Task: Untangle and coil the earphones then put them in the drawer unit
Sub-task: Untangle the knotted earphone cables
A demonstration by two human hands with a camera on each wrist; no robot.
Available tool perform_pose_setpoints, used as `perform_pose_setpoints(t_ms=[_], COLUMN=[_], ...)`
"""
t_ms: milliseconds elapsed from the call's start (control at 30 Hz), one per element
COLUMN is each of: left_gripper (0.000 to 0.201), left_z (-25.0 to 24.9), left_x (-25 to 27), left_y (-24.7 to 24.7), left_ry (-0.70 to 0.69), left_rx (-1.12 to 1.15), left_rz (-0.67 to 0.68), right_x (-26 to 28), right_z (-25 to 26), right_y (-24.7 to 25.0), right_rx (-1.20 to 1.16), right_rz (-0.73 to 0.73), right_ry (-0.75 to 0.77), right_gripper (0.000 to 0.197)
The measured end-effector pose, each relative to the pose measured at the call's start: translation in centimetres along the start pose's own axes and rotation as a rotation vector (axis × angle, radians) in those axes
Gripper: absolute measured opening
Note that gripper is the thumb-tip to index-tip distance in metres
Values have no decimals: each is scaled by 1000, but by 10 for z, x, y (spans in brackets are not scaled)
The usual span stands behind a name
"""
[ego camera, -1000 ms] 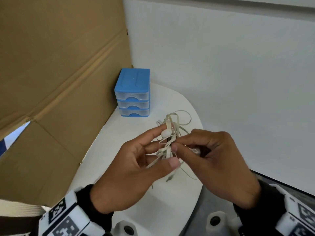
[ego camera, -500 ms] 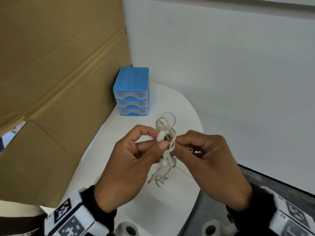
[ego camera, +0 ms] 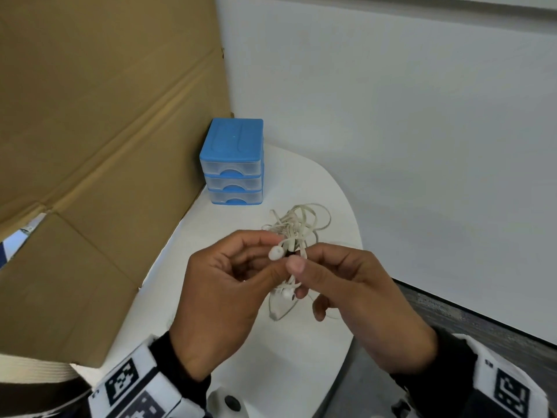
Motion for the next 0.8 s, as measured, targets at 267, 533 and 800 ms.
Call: perform_pose_setpoints(t_ms=[267, 533, 800], left_gripper=[18, 23, 24], left_z=[-6, -1, -4], left_x=[1, -2, -8], left_y=[-13, -13, -4], left_ry=[-13, 154, 133], left_rx=[-87, 23, -110], left_rz=[101, 180, 138], right_x=[1, 11, 8], right_z=[3, 19, 10], right_y=[4, -2, 16], right_rx=[57, 321, 128], right_rz=[-47, -115, -220], right_ry=[77, 161, 113], right_gripper=[13, 21, 13])
Point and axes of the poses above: each hand's wrist, its own x-axis away from the middle knuckle, its own y-axis out of the back of the hand, z = x × y, the point moved 9 cm from there along -x, towards the middle knuckle, and after that the axes turned 8 degrees about z, right-handed, at the moved point
